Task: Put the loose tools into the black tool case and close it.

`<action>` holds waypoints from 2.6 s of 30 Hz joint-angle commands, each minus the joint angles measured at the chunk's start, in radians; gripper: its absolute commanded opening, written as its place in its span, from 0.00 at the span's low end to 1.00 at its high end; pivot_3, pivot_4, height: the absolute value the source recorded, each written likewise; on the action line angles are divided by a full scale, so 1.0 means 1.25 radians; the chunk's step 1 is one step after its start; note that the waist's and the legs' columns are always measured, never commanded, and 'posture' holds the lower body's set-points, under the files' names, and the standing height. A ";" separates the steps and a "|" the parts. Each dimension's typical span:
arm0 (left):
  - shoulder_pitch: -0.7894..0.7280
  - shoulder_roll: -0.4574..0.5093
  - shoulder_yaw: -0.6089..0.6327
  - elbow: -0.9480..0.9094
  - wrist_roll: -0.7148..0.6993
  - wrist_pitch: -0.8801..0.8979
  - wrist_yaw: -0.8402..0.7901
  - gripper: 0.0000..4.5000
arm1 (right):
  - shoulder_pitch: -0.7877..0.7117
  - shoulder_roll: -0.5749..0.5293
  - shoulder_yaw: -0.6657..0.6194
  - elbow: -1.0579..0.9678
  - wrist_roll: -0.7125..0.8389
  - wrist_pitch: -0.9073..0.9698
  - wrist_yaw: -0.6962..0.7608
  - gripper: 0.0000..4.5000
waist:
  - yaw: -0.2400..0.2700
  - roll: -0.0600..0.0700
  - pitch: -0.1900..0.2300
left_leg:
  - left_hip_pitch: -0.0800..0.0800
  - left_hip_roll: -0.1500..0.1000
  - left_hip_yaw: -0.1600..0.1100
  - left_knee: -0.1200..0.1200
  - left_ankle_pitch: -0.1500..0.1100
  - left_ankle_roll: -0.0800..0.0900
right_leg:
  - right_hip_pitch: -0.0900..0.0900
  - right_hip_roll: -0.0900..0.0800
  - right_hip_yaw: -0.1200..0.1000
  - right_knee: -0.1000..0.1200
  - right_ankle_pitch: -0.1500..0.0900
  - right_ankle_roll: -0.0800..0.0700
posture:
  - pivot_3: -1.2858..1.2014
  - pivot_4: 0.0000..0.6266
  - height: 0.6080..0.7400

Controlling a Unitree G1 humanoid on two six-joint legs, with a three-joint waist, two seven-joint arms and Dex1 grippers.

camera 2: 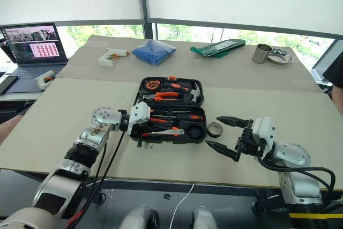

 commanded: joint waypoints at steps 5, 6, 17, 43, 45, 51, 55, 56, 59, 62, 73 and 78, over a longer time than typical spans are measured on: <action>0.047 0.029 -0.046 -0.006 0.049 0.112 0.018 0.01 | 0.002 0.006 -0.011 -0.015 0.002 -0.023 -0.001 1.00 | -0.005 0.001 -0.001 | 0.007 0.001 0.000 -0.002 0.000 0.000 | 0.006 0.000 0.000 0.000 -0.002 0.003 | 0.52 0.24 0.99; 0.052 0.030 -0.049 -0.010 0.048 0.118 0.016 0.01 | 0.002 0.007 -0.011 -0.015 0.001 -0.023 0.000 1.00 | -0.005 0.002 -0.001 | 0.007 0.001 0.000 -0.002 0.000 0.000 | 0.006 0.000 0.001 0.000 -0.002 0.003 | 0.52 0.24 0.99; 0.115 0.027 -0.058 0.030 0.060 0.124 0.067 0.01 | 0.027 0.007 -0.014 -0.025 -0.001 -0.020 -0.010 1.00 | -0.011 0.007 -0.011 | 0.009 0.001 0.000 -0.004 0.000 0.000 | 0.007 0.000 0.001 -0.001 -0.003 0.003 | 0.52 0.24 0.99; 0.384 0.192 0.291 -0.372 -0.374 0.060 -0.129 0.99 | 0.011 -0.239 0.017 0.007 -0.181 0.105 0.006 1.00 | -0.025 0.010 -0.014 | 0.007 0.001 0.001 -0.005 -0.002 0.000 | 0.004 -0.002 0.003 -0.002 -0.007 -0.003 | 0.52 0.24 0.99; 0.392 0.197 0.291 -0.345 -0.364 0.039 -0.140 0.99 | -0.069 -0.259 0.088 0.005 -0.221 0.155 0.034 1.00 | -0.021 0.011 -0.013 | 0.008 0.001 0.000 -0.005 -0.002 0.000 | 0.002 -0.002 0.003 -0.002 -0.005 -0.004 | 0.52 0.24 0.99; 0.399 0.184 0.282 -0.346 -0.360 0.014 -0.144 0.99 | -0.299 -0.235 0.273 0.072 -0.294 0.327 0.081 1.00 | -0.007 0.010 -0.013 | 0.000 0.000 -0.001 -0.005 -0.002 0.000 | -0.006 -0.003 0.001 -0.003 -0.004 -0.006 | 0.52 0.24 0.99; 0.401 0.167 0.278 -0.375 -0.367 0.011 -0.127 0.99 | -0.388 -0.204 0.356 0.156 -0.362 0.320 0.093 1.00 | 0.001 0.010 -0.013 | -0.005 -0.001 0.000 -0.005 -0.003 0.002 | -0.008 -0.003 0.000 -0.004 0.000 -0.004 | 0.52 0.24 0.99; 0.402 0.163 0.278 -0.383 -0.369 0.011 -0.124 0.99 | -0.405 -0.196 0.371 0.174 -0.377 0.316 0.093 1.00 | 0.001 0.010 -0.013 | -0.005 -0.001 0.000 -0.005 -0.004 0.002 | -0.008 -0.003 0.000 -0.004 0.000 -0.004 | 0.52 0.24 0.99; 0.409 0.154 0.277 -0.408 -0.374 0.018 -0.112 1.00 | -0.436 -0.181 0.401 0.217 -0.413 0.305 0.096 0.85 | -0.001 0.010 -0.013 | -0.006 -0.001 0.000 -0.004 -0.004 0.002 | -0.008 -0.003 0.000 -0.004 0.000 -0.003 | 0.52 0.24 0.99; 0.418 0.149 0.274 -0.431 -0.378 0.027 -0.104 1.00 | -0.455 -0.174 0.411 0.245 -0.437 0.288 0.093 0.63 | -0.001 0.010 -0.013 | -0.005 -0.001 0.000 -0.004 -0.004 0.002 | -0.008 -0.002 0.000 -0.004 0.000 -0.003 | 0.52 0.24 0.99; 0.420 0.131 0.261 -0.446 -0.378 0.039 -0.091 1.00 | -0.483 -0.176 0.371 0.238 -0.415 0.287 0.138 0.01 | -0.004 0.010 -0.012 | -0.005 0.000 0.000 -0.004 -0.003 0.001 | -0.008 -0.002 0.000 -0.003 0.000 -0.003 | 0.52 0.24 0.99; 0.428 0.124 0.261 -0.448 -0.376 0.032 -0.084 1.00 | -0.521 -0.154 0.320 0.112 -0.297 0.430 0.185 0.01 | -0.008 0.010 -0.012 | -0.005 0.000 0.000 -0.004 -0.003 0.001 | -0.008 -0.001 0.000 -0.003 0.000 -0.003 | 0.52 0.24 0.99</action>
